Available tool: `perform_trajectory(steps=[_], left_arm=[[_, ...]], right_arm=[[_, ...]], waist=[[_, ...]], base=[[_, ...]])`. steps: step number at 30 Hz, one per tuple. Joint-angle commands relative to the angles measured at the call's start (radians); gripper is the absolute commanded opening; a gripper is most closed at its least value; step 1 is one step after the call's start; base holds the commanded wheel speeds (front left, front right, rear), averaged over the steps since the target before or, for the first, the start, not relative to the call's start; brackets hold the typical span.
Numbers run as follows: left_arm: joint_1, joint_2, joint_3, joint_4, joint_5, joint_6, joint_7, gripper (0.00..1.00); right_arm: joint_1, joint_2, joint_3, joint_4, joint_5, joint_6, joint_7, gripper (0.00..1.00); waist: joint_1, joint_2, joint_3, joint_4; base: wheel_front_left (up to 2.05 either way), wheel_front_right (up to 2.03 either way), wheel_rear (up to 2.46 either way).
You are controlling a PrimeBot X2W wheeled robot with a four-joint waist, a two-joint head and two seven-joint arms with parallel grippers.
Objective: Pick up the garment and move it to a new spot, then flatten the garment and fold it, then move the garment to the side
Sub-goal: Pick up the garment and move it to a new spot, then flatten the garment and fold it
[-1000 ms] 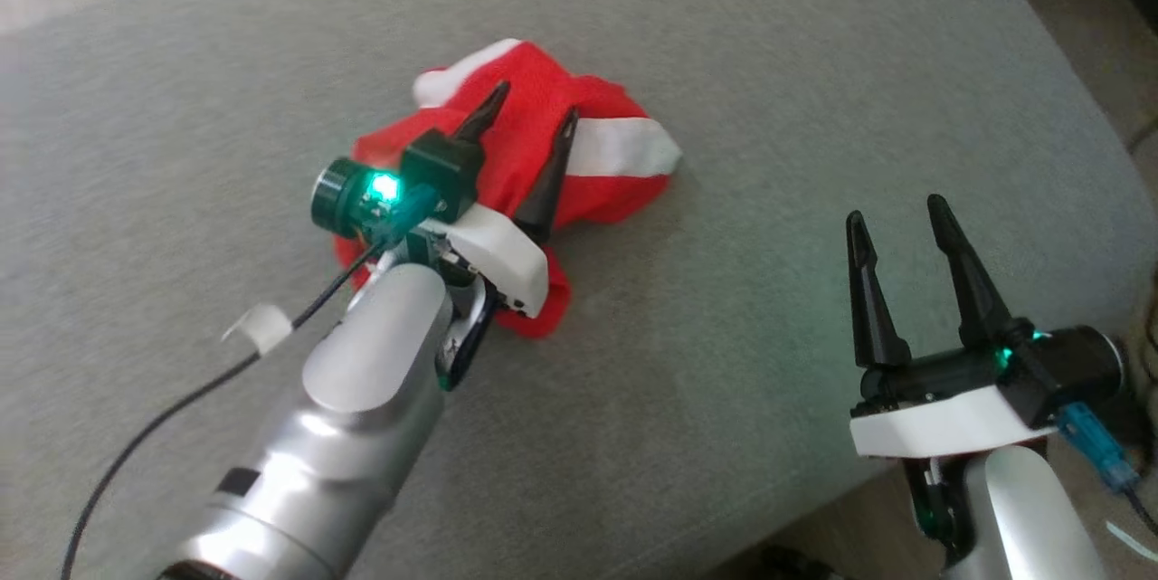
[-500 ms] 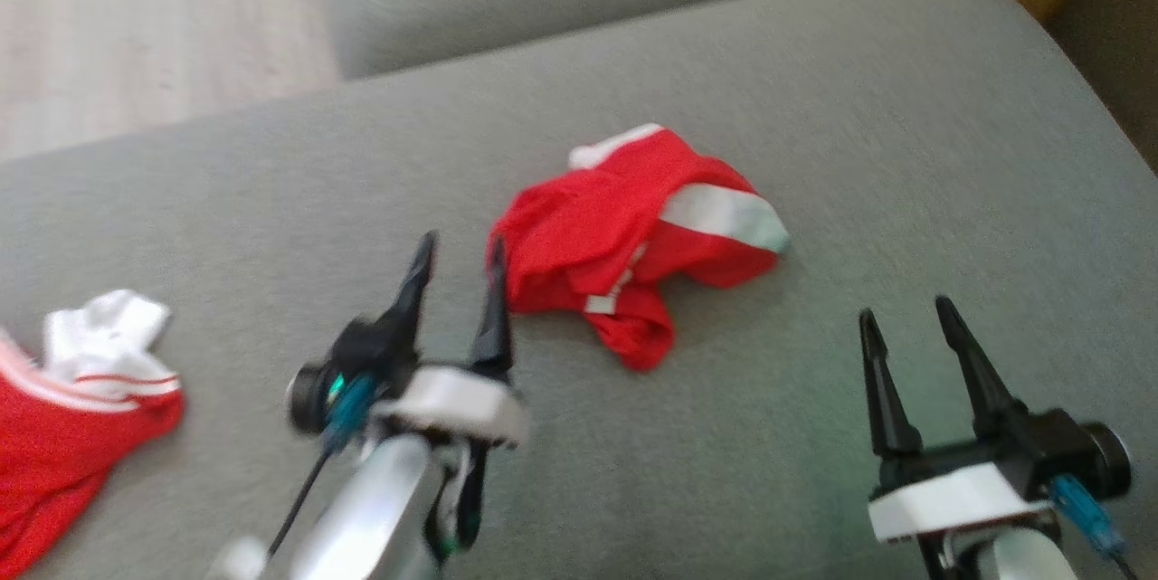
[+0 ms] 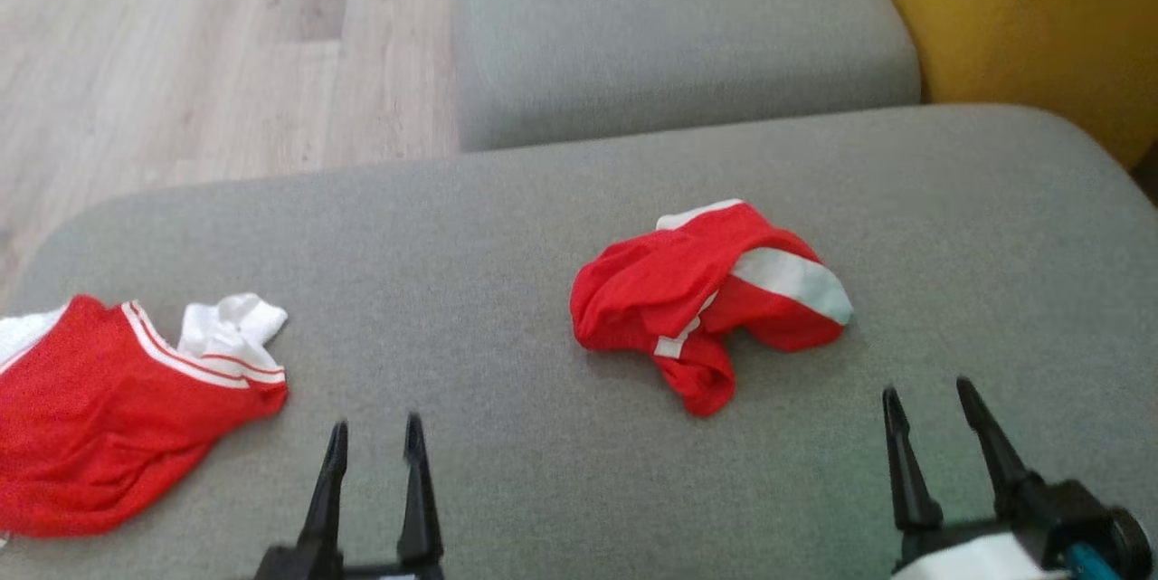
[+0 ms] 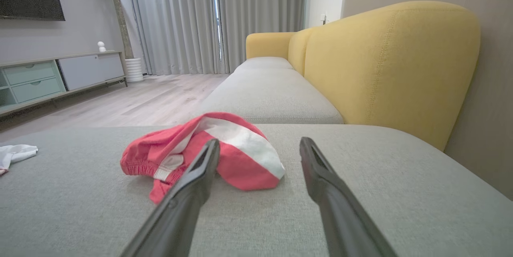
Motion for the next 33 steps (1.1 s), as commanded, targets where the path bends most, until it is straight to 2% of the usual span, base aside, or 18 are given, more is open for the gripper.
perform_trajectory(steps=[1,15,27,33], left_arm=[[-0.02,-0.009,0.042,-0.039,0.011,-0.003,-0.009,1.0],[0.027,-0.022,0.061,-0.035,0.05,-0.024,-0.009,1.0],[0.022,-0.023,0.048,-0.027,0.054,-0.015,-0.009,1.0],[0.024,-0.023,0.034,-0.014,0.01,-0.014,-0.009,1.0]], right_arm=[[-0.017,-0.006,0.019,-0.027,-0.003,0.007,-0.003,1.0],[-0.003,-0.006,0.033,-0.021,-0.001,0.007,-0.003,1.0],[-0.005,-0.006,0.037,-0.024,0.007,0.007,-0.003,1.0],[-0.011,-0.006,0.043,-0.026,0.0,0.007,-0.003,1.0]], waist=[[0.0003,-0.0001,-0.017,0.014],[0.0003,-0.0001,-0.028,0.025],[0.0003,-0.0001,-0.029,0.02],[0.0003,-0.0001,-0.02,0.01]], base=[[0.0,0.0,0.0],[0.0,0.0,0.0],[0.0,0.0,0.0],[0.0,0.0,0.0]])
